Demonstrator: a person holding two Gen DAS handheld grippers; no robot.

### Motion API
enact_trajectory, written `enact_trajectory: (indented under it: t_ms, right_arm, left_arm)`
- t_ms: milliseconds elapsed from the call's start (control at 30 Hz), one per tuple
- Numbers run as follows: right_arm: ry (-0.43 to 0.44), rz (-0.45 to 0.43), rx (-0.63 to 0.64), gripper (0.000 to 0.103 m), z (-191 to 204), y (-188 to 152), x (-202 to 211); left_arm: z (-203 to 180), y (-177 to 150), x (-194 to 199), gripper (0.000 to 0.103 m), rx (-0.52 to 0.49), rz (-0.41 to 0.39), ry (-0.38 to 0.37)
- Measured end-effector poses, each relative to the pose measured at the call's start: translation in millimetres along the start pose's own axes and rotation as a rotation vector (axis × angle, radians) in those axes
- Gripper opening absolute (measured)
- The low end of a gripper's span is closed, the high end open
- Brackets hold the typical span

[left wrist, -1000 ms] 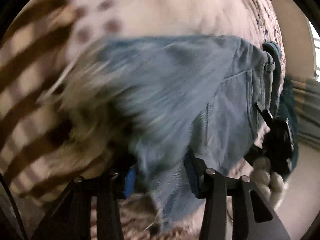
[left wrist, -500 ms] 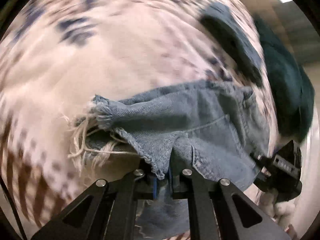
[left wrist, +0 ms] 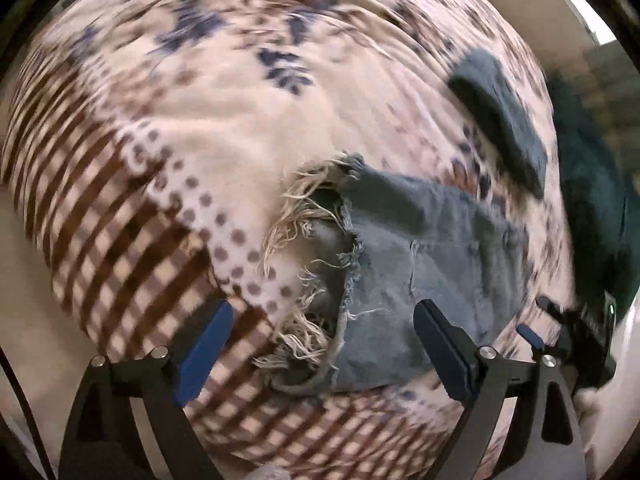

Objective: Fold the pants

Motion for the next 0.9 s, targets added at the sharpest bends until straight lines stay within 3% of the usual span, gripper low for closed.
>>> enact_trajectory:
  t_ms: [133,233,267,300,333,367,433,467,633,833,900]
  right_arm:
    - [-0.054,0.021,0.204,0.082,49,42,-14]
    - [-0.102,0.135,0.337,0.081,83,68,-61]
    - [-0.115,0.179,0.372,0.073,89,71,-74]
    - [-0.145,0.213,0.427,0.057,94,71,-87]
    - [-0.193,0.224,0.481,0.028,98,69,-96]
    - [-0.220,0.229,0.520,0.027,101,65,-99]
    - [-0.207,0.194,0.557,0.022,107,59,-90]
    - [-0.193,0.165,0.573,0.021,112,56,-80]
    - [-0.150,0.068,0.608,0.021,133,53,-53]
    - [-0.209,0.071,0.572,0.021,136,76,-88]
    - [-0.243,0.124,0.552,0.029,132,78,-105]
  left_arm:
    - [-18,27,-41,0.092,0.064,-0.034,-0.003]
    - [-34,58,-94,0.092,0.025,0.011,0.032]
    - [-32,62,-105,0.091,0.007,0.044,0.043]
    - [-33,66,-117,0.088,-0.009,0.070,0.045]
    - [-32,67,-124,0.070,-0.018,0.081,0.061]
    - [-30,68,-128,0.049,-0.023,0.079,0.080]
    - [-26,67,-121,0.018,-0.020,0.050,0.070]
    - [-25,64,-110,0.011,-0.023,0.019,0.050]
    - [-18,64,-81,0.005,0.019,-0.069,0.063]
    - [1,96,-97,0.005,0.074,-0.066,0.095]
    - [-1,96,-95,0.007,0.061,-0.055,0.093]
Point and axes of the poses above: each gripper's, at about its wrist camera, not at the fingertips, and x roughly against the way its jaws point, z to its left, y to its top, the point moved 2 cm from there along -x, roughly the way its jaws point, and after that the axes turned 5 degrees about -z, right-handed, at the moved point
